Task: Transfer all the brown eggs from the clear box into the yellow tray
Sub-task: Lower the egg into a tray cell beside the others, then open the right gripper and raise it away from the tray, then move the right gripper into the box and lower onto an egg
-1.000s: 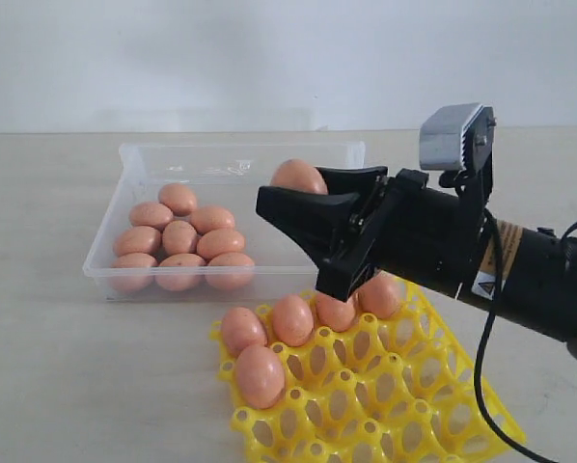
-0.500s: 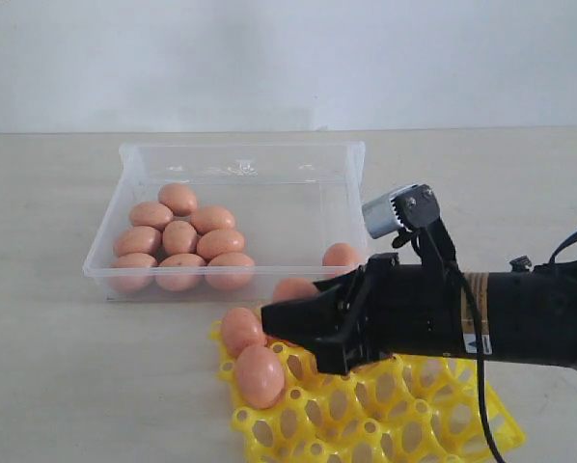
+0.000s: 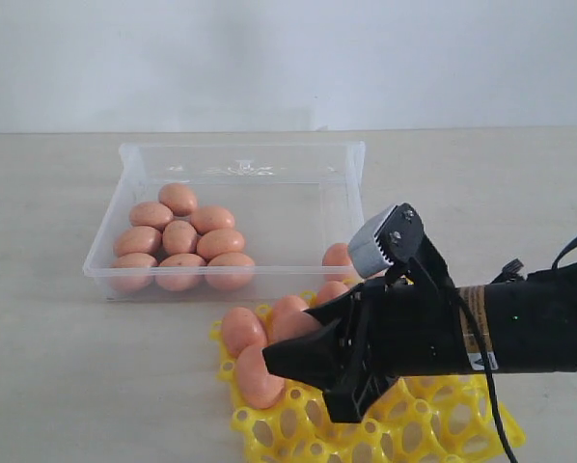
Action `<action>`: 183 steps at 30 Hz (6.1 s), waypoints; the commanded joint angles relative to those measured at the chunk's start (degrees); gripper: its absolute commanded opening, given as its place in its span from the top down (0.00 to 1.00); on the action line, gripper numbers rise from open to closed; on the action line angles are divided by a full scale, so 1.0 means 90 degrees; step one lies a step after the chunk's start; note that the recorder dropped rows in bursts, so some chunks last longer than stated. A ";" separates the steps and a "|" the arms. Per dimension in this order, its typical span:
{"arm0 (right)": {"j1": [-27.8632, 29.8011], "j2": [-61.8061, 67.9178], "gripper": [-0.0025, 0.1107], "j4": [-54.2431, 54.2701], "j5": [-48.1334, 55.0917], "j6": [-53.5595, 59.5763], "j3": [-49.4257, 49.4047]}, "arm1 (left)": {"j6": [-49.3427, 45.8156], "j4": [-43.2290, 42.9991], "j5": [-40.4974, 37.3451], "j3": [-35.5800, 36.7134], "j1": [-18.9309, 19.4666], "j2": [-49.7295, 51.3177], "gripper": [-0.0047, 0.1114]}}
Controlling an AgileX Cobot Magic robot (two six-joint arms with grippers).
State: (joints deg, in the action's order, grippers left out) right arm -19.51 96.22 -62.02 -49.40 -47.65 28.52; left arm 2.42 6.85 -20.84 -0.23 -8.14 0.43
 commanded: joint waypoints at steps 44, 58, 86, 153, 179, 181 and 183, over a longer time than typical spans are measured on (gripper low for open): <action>0.0019 0.0585 0.72 0.0631 0.0188 0.1319 0.0034 | -0.0027 -0.0027 0.0059 0.0026 -0.0015 0.0027 0.92; 0.0019 0.0585 0.64 0.0631 0.0544 0.1193 0.0034 | -0.0027 -0.0027 0.0059 0.0026 -0.0015 0.0027 0.92; -0.0049 0.0544 0.47 0.0630 0.0526 0.1298 0.0034 | -0.0027 -0.0027 0.0059 0.0026 -0.0015 0.0027 0.92; -0.0049 0.1293 0.95 1.0864 1.1904 0.8839 0.6938 | -0.0027 -0.0027 0.0059 0.0026 -0.0015 0.0027 0.92; -0.1732 0.2346 0.54 0.7382 0.9577 0.9625 0.6938 | -0.0027 -0.0027 0.0059 0.0026 -0.0015 0.0027 0.92; -0.1732 0.2444 0.54 0.7418 0.9215 0.9625 0.6938 | -0.0027 -0.0027 0.0059 0.0026 -0.0015 0.0027 0.92; -0.1732 0.2564 0.54 0.7450 0.8862 0.9625 0.6938 | -0.0027 -0.0027 0.0059 0.0026 -0.0015 0.0027 0.92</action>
State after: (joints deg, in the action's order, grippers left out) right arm -34.96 118.11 4.85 34.92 39.19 90.67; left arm 2.42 6.85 -20.84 -0.23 -8.14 0.43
